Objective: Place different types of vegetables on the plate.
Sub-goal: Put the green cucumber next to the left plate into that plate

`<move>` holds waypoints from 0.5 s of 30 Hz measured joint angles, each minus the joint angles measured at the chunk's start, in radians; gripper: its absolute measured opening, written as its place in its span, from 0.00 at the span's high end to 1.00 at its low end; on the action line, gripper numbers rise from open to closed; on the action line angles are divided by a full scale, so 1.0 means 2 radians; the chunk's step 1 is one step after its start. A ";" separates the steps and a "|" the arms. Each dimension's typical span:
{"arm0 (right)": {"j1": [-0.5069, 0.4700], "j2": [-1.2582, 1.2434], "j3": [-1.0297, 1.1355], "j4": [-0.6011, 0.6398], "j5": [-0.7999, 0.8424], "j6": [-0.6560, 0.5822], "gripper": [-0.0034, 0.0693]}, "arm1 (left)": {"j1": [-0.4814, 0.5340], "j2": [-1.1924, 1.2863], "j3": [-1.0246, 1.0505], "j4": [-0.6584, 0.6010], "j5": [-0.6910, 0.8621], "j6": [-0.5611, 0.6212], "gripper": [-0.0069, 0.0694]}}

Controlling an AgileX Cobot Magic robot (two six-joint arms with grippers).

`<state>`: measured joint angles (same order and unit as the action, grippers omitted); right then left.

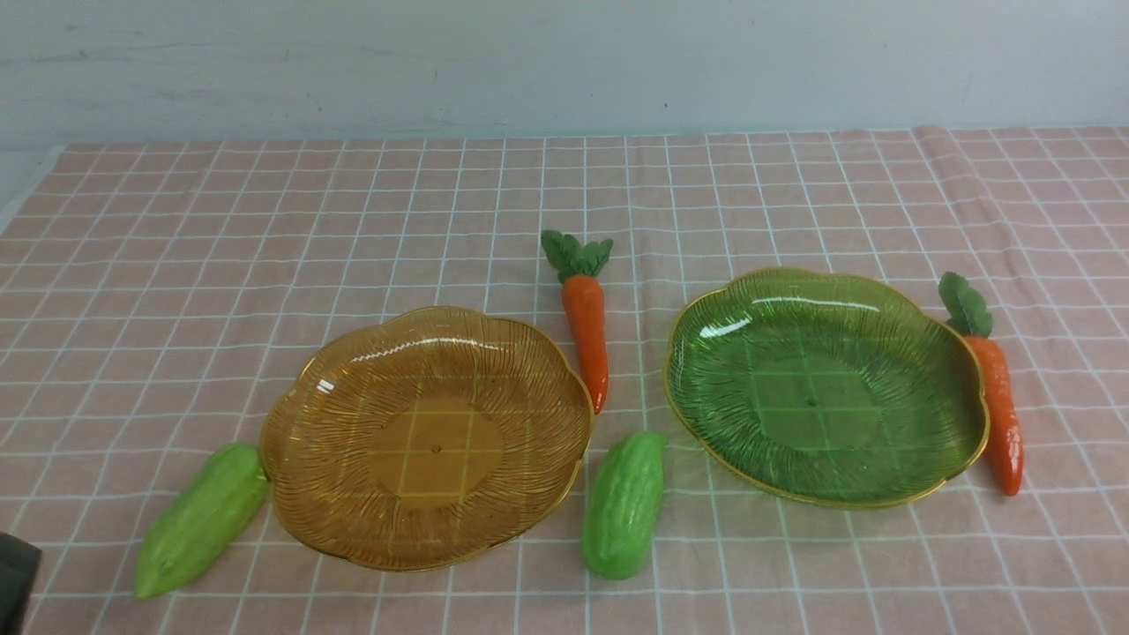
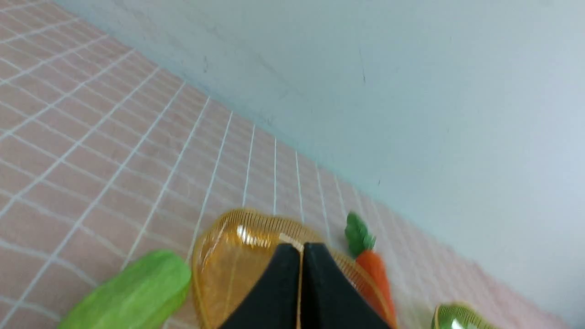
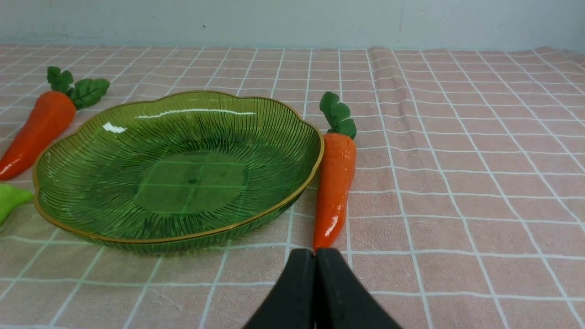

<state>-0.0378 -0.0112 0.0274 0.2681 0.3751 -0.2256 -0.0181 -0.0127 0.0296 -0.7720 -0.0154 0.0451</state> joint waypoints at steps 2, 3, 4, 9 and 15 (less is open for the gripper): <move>0.000 0.000 0.000 0.035 -0.032 0.005 0.97 | 0.000 0.000 -0.003 -0.020 -0.053 0.001 0.91; 0.000 0.000 0.000 0.073 -0.057 0.014 0.97 | 0.000 0.000 -0.013 -0.023 -0.062 0.007 0.91; 0.000 0.000 0.000 0.121 -0.086 0.024 0.97 | 0.000 0.000 -0.034 -0.018 -0.061 0.021 0.91; 0.000 0.000 0.000 0.303 -0.140 0.041 0.97 | 0.000 0.039 -0.196 0.043 0.072 0.122 0.91; 0.000 0.000 0.000 0.361 -0.180 0.001 0.97 | 0.000 0.243 -0.358 0.165 0.366 0.120 0.91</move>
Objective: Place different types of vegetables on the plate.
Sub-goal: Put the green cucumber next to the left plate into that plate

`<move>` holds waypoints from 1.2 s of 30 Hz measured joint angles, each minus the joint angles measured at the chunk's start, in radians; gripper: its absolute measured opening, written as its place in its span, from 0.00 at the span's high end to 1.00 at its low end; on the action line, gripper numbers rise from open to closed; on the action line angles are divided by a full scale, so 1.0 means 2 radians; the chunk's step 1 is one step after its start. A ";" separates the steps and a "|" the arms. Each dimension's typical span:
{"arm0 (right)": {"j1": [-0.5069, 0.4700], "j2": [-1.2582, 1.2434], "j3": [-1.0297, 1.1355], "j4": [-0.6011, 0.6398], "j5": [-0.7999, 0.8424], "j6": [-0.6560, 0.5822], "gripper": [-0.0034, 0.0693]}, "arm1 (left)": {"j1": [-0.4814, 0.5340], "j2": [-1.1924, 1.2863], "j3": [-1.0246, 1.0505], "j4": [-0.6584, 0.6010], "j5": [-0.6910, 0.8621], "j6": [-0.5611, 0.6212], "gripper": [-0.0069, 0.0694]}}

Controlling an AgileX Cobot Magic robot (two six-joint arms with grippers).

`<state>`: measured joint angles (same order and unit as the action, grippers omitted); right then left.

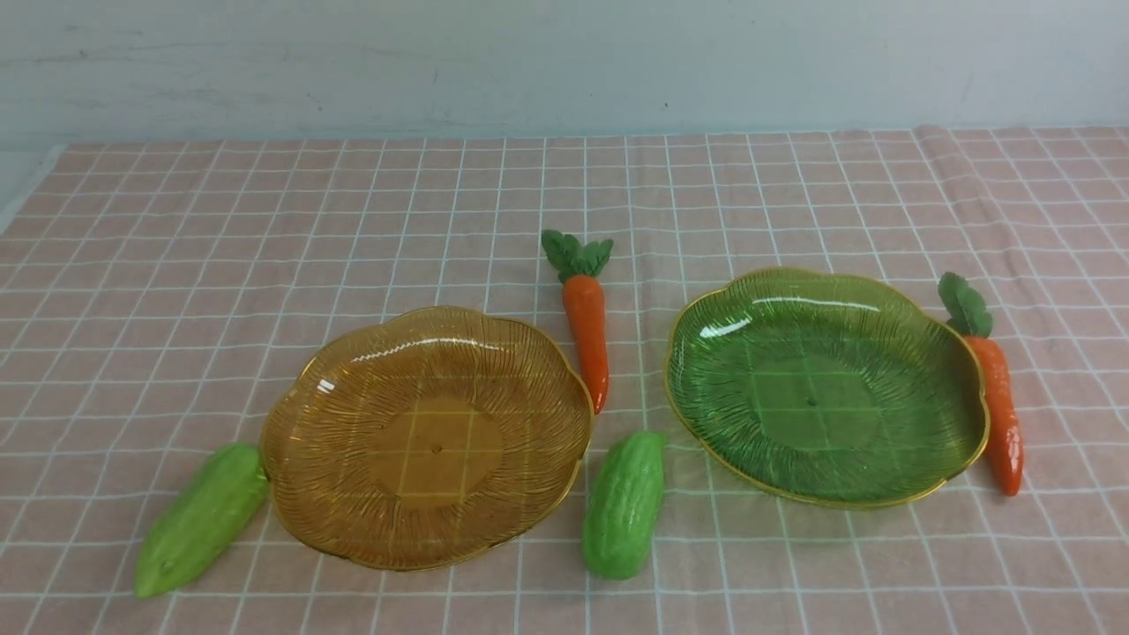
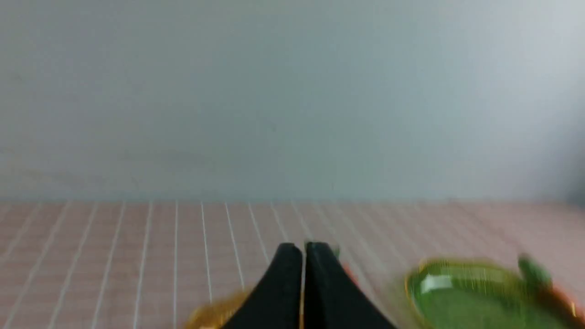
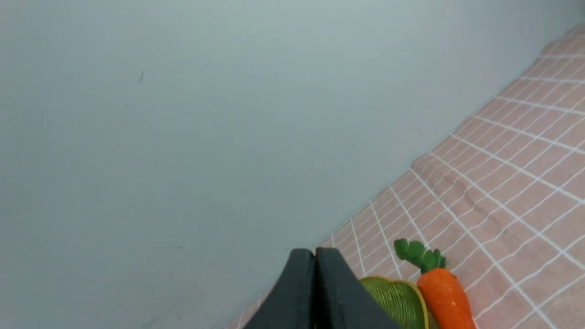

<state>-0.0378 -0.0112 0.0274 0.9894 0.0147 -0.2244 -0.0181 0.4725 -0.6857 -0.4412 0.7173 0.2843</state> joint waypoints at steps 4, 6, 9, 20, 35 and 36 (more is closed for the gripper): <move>0.000 0.000 0.000 0.016 -0.016 -0.004 0.97 | 0.000 0.114 -0.029 0.094 0.082 -0.063 0.91; 0.000 0.000 0.000 0.017 0.004 -0.004 0.97 | 0.000 0.186 -0.036 0.134 0.089 -0.100 0.91; 0.000 0.000 0.000 0.016 0.068 -0.005 0.97 | 0.000 0.274 -0.048 0.151 0.090 -0.120 0.91; 0.001 0.112 -0.184 -0.062 0.311 -0.043 0.97 | 0.000 0.470 -0.144 0.135 0.097 -0.111 0.91; 0.001 0.379 -0.396 -0.270 0.577 -0.037 0.97 | 0.000 0.571 -0.170 0.194 0.102 -0.054 0.32; 0.001 0.379 -0.396 -0.265 0.577 -0.037 0.97 | 0.000 0.581 -0.170 0.199 0.097 -0.052 0.25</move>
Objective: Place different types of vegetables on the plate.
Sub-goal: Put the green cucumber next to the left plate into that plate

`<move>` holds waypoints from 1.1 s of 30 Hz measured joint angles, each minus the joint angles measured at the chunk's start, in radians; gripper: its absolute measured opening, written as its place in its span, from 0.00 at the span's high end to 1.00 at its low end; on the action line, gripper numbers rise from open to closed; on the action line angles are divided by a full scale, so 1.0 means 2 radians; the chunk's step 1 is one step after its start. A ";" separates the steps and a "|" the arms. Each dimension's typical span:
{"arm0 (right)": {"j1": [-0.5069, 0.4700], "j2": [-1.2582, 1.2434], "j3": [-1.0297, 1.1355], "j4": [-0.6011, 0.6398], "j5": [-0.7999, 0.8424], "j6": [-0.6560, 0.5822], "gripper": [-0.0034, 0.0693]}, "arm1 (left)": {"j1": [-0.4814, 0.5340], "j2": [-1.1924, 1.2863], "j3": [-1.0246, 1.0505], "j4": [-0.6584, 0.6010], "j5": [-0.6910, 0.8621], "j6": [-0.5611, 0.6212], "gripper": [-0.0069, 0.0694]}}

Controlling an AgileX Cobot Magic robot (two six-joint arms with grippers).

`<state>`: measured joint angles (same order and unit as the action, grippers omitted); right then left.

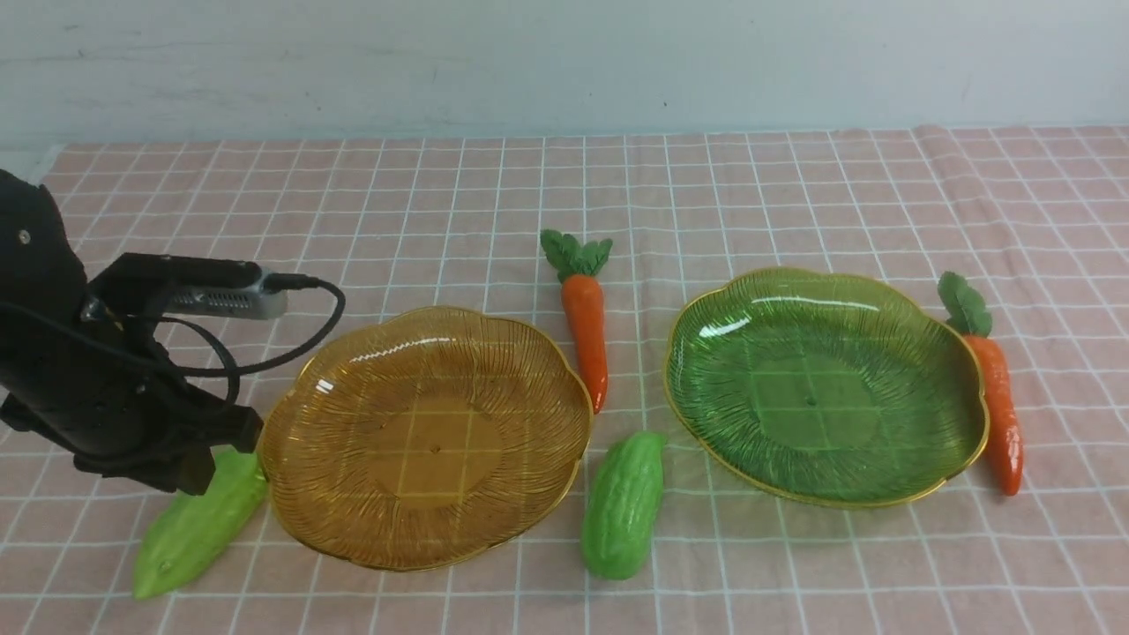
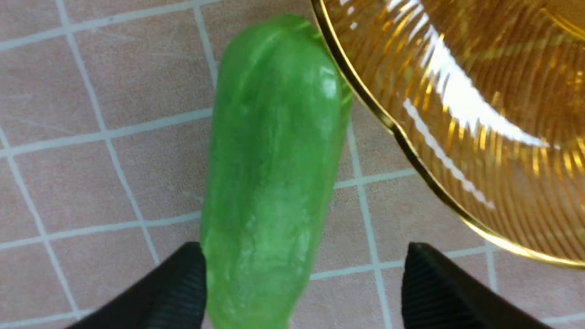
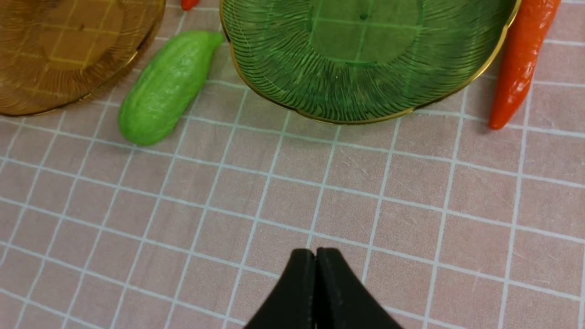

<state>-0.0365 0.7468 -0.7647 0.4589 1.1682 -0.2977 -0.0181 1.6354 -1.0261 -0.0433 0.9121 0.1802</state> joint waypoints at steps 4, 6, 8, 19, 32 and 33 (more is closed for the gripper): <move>0.000 0.000 0.000 0.009 -0.001 -0.008 0.97 | 0.000 0.038 0.000 0.027 -0.017 0.003 0.12; 0.000 0.000 0.000 0.012 -0.001 -0.010 0.97 | 0.000 0.055 0.000 0.048 -0.018 -0.009 0.14; 0.000 0.000 0.000 0.013 -0.001 -0.011 0.97 | 0.000 0.064 0.000 0.064 -0.018 -0.035 0.22; 0.000 0.000 0.000 0.015 -0.001 -0.018 0.97 | -0.010 0.026 -0.085 0.103 0.121 -0.145 0.52; 0.000 0.000 0.000 0.019 0.004 -0.019 0.97 | -0.180 0.046 -0.126 0.022 -0.001 -0.153 0.40; 0.000 0.000 0.000 0.019 0.008 -0.019 0.97 | -0.180 0.055 -0.126 0.022 -0.004 -0.161 0.36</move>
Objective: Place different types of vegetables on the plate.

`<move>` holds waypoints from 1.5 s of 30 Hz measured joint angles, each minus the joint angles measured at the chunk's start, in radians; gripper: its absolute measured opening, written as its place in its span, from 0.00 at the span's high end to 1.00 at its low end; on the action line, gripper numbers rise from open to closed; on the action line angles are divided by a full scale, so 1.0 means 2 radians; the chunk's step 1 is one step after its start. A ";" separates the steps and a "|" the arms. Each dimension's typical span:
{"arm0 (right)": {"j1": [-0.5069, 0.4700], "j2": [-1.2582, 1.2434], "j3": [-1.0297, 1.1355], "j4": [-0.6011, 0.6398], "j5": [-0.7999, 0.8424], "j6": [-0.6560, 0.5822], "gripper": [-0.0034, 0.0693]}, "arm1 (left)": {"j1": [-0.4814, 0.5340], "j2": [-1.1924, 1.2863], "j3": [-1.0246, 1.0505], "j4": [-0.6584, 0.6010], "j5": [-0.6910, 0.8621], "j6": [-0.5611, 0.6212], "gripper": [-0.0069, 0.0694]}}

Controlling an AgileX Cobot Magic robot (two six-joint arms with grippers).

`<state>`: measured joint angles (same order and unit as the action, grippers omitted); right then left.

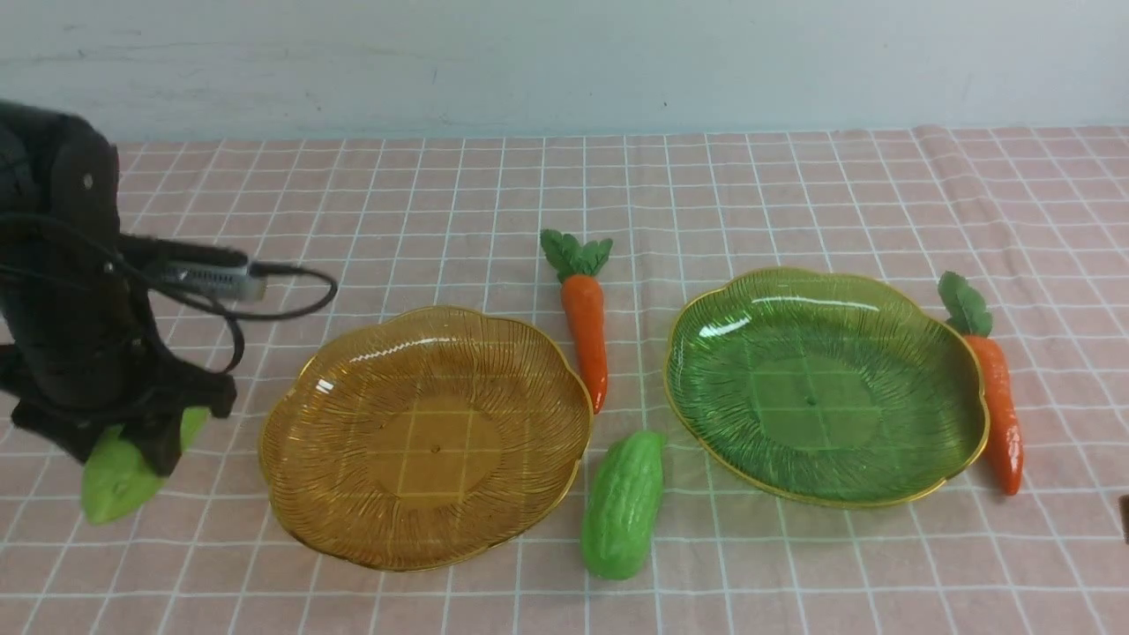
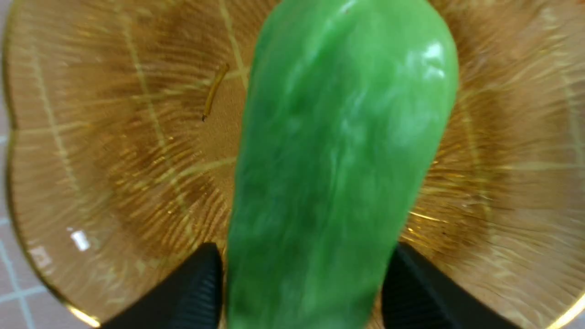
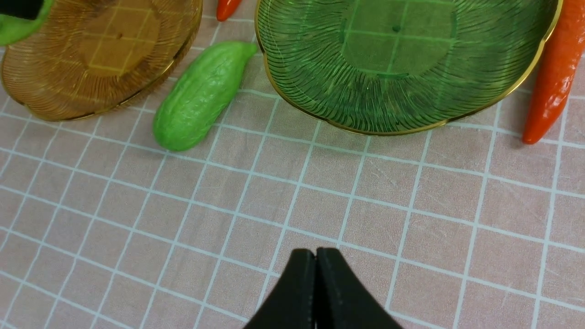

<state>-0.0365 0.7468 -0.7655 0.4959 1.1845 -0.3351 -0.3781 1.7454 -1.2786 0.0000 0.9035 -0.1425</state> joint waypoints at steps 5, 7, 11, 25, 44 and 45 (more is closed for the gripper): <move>0.000 0.000 0.000 0.000 0.009 -0.002 0.97 | -0.001 0.022 -0.009 0.000 0.007 -0.017 0.11; 0.000 0.000 0.000 0.000 0.009 -0.002 0.97 | -0.011 0.022 -0.032 -0.013 0.022 -0.015 0.08; 0.000 0.000 0.000 0.000 0.009 -0.002 0.97 | -0.070 0.022 -0.058 -0.057 0.028 0.011 0.08; 0.000 0.000 0.000 0.000 0.007 -0.006 0.97 | -0.174 0.101 -0.059 -0.072 -0.043 -0.007 0.09; 0.000 0.002 -0.009 -0.058 -0.009 0.023 0.97 | -0.174 0.126 -0.086 -0.071 0.001 -0.016 0.50; 0.000 0.004 -0.014 -0.072 -0.012 0.036 0.97 | -0.174 0.115 -0.096 -0.071 0.018 -0.015 0.50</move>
<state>-0.0357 0.7556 -0.7941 0.3511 1.1597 -0.2638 -0.7265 1.9763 -1.4697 -0.1414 0.9390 -0.1726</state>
